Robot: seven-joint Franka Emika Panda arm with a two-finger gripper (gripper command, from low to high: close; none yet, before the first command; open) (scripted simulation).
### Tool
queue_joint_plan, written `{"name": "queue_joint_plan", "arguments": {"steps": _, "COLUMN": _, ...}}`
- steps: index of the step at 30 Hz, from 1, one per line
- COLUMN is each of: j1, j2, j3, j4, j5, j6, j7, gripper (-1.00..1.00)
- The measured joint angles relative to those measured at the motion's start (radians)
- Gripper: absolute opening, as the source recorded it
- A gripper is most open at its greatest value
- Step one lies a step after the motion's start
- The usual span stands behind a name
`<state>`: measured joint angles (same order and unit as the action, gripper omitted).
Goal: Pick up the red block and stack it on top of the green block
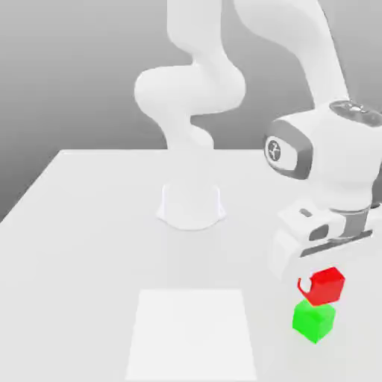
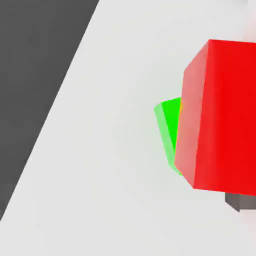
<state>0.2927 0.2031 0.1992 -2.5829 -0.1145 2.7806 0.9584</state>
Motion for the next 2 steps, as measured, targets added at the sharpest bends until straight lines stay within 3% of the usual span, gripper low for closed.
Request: {"name": "queue_joint_plan", "arguments": {"steps": 2, "j1": 0.000, "j2": 0.000, "j3": 0.000, "j4": 0.000, "j5": 0.000, "j6": 0.000, "j7": 0.000, "gripper": 1.00}}
